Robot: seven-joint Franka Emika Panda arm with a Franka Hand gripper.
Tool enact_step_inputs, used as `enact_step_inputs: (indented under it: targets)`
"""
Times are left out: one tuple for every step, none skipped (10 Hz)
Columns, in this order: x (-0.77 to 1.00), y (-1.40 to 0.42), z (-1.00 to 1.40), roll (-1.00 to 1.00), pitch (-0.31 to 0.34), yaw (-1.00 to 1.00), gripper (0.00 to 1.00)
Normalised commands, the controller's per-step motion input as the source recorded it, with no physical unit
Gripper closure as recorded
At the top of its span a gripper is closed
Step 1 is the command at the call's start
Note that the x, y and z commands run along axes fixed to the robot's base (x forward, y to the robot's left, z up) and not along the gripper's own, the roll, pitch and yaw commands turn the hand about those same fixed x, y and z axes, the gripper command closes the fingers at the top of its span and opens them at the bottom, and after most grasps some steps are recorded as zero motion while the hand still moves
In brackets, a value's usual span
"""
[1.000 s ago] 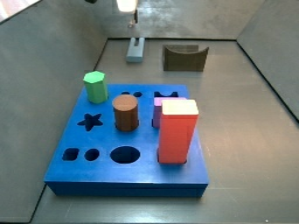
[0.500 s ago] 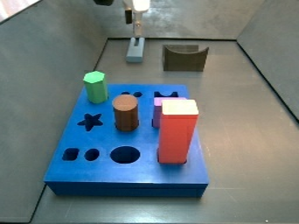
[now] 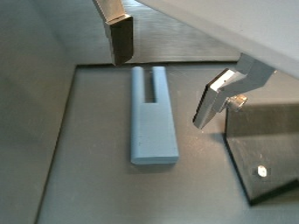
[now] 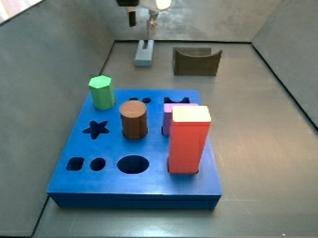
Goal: Pick up the square-circle object. Move up. Rotate the square-circle object. Place the square-circle object on the fixture. Regrasp the square-circle object. Move to above the board. Insert the square-circle object.
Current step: Rotate the square-circle object.
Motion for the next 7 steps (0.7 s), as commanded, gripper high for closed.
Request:
enact_step_inputs:
  targets:
    - [0.03,0.0,-0.03,0.0,-0.012,1.0,0.0]
    - [0.03,0.0,-0.03,0.0,-0.013,1.0,0.0]
    - [0.03,0.0,-0.03,0.0,-0.015,1.0,0.0]
    - [0.03,0.0,-0.03,0.0,-0.016,1.0,0.0]
    - [0.03,0.0,-0.03,0.0,-0.019,1.0,0.0]
    - [0.03,0.0,-0.03,0.0,-0.021,1.0,0.0]
    - [0.03,0.0,-0.03,0.01,-0.025,1.0,0.0]
